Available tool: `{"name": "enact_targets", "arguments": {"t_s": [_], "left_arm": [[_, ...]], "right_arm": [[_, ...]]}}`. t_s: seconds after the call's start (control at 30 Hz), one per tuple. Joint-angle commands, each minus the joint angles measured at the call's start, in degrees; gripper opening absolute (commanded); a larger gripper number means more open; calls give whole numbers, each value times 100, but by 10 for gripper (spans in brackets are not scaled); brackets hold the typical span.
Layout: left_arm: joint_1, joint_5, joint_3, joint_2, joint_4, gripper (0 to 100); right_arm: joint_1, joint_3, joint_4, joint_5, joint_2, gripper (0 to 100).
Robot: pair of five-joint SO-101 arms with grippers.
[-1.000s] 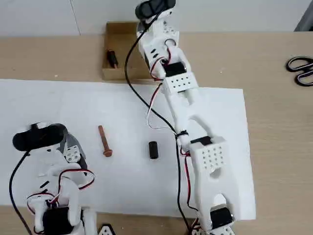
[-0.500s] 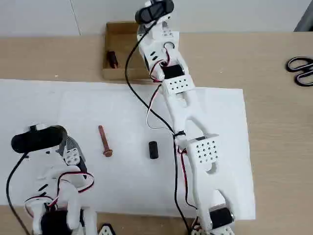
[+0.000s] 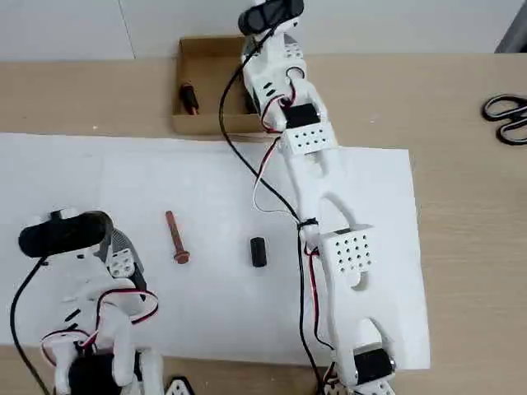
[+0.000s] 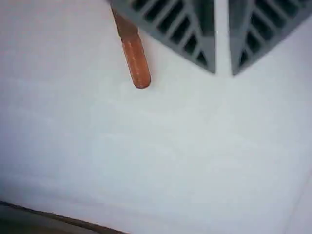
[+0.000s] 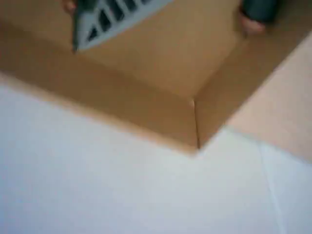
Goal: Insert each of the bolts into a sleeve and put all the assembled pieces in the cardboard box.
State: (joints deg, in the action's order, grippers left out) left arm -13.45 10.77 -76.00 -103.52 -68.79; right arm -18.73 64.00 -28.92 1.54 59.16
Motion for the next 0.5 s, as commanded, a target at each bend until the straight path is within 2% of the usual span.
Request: {"name": "enact_targets", "arguments": {"t_s": [0.0,0.37,0.47], "left_arm": [[-18,-44,251,-44,0,6],[-18,-18,251,-44,9,6],[-18,-9,259,-53,9,6]], "right_arm": [[48,721,-1516,703,-743,194],[-224,1688,-6176,879,-1095,194],[-259,1960,-6782,1204,-1095,194]]}}
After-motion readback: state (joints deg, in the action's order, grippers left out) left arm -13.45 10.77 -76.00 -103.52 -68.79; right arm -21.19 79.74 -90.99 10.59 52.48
